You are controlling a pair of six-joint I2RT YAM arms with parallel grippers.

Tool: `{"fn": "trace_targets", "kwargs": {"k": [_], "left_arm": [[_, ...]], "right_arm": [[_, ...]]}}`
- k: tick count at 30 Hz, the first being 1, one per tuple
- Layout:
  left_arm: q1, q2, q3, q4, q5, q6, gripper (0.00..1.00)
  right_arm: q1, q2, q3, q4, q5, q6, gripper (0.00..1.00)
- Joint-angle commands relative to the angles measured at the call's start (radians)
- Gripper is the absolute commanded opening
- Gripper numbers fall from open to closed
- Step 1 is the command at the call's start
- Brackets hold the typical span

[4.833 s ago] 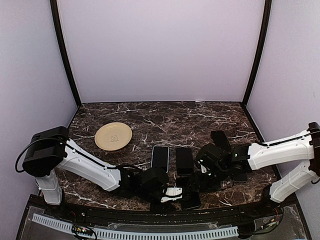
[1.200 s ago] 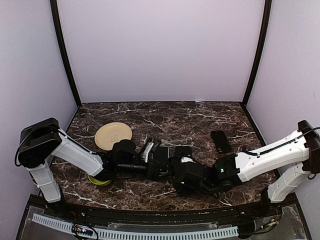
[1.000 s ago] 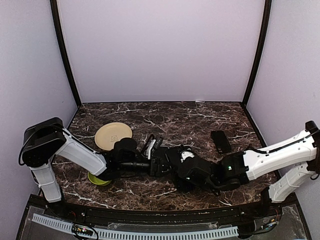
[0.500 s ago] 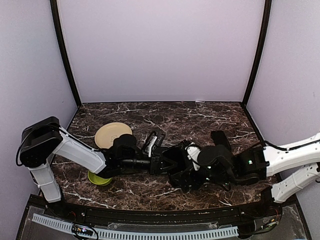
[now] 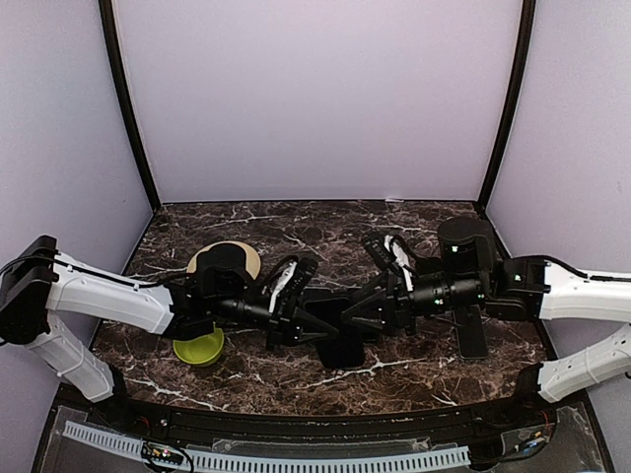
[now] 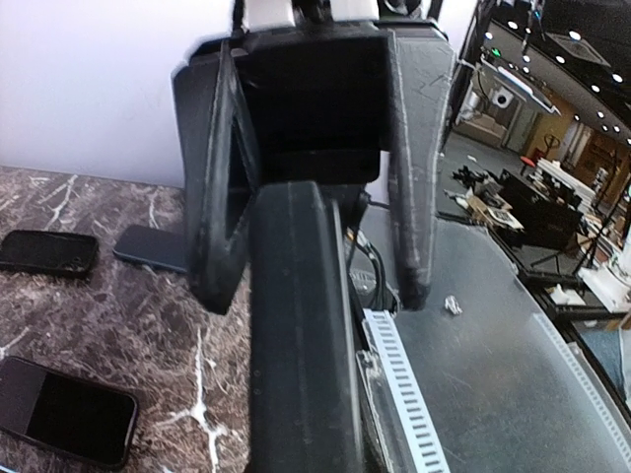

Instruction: Put the phone into the phone case

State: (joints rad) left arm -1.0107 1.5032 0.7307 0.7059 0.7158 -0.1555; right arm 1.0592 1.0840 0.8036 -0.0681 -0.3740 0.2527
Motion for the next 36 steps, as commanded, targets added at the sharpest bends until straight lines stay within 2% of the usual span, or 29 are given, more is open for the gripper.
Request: {"fn": "trace_targets", "kwargs": {"k": [1,3,6,10,11,12,13,14,16,18,26,28,29,31,33,34,36], "left_arm": [[-0.006,-0.041,0.037,-0.018,0.082,0.069,0.00],[-0.010,-0.044,0.055,-0.055,0.078,0.083,0.00],[-0.013,-0.053,0.067,-0.082,0.062,0.091,0.00],[-0.015,-0.059,0.077,-0.093,0.047,0.084,0.01],[-0.016,-0.060,0.077,-0.094,0.035,0.075,0.07],[-0.017,-0.064,0.072,-0.091,0.022,0.066,0.28],[-0.018,-0.066,0.053,-0.069,-0.014,0.043,0.36],[-0.018,-0.071,0.038,-0.049,-0.027,0.032,0.48],[-0.023,-0.077,-0.019,0.022,-0.054,0.006,0.54],[-0.033,-0.082,-0.065,0.085,-0.075,-0.001,0.55],[-0.054,-0.085,-0.094,0.083,-0.075,0.022,0.47],[-0.054,-0.085,-0.098,0.089,-0.080,0.023,0.25],[-0.054,-0.084,-0.098,0.090,-0.082,0.022,0.07],[-0.055,-0.080,-0.101,0.101,-0.086,0.014,0.00],[-0.056,-0.077,-0.108,0.124,-0.084,0.005,0.00],[-0.056,-0.077,-0.114,0.146,-0.092,-0.007,0.00],[-0.055,-0.092,-0.121,0.174,-0.126,-0.019,0.00]], "right_arm": [[-0.018,0.053,0.061,0.096,-0.144,-0.037,0.38],[-0.022,0.066,0.062,0.117,-0.169,-0.029,0.29],[-0.026,0.088,0.069,0.105,-0.183,-0.024,0.00],[-0.030,0.089,0.075,0.104,-0.190,-0.010,0.00],[-0.032,0.083,0.077,0.113,-0.187,-0.005,0.00],[-0.033,0.075,0.080,0.129,-0.186,0.000,0.00],[-0.035,0.065,0.085,0.146,-0.185,0.009,0.00],[-0.038,0.052,0.090,0.163,-0.183,0.017,0.00],[-0.045,0.027,0.096,0.198,-0.173,0.033,0.00],[-0.050,0.002,0.097,0.222,-0.161,0.043,0.00],[-0.051,-0.013,0.108,0.219,-0.136,0.052,0.00],[-0.051,-0.021,0.100,0.222,-0.136,0.053,0.00],[-0.052,-0.025,0.096,0.229,-0.136,0.059,0.00],[-0.053,-0.032,0.093,0.230,-0.131,0.062,0.00],[-0.054,-0.041,0.090,0.229,-0.114,0.068,0.00],[-0.054,-0.046,0.085,0.228,-0.099,0.074,0.08],[-0.055,-0.051,0.053,0.219,-0.078,0.089,0.58]]}}
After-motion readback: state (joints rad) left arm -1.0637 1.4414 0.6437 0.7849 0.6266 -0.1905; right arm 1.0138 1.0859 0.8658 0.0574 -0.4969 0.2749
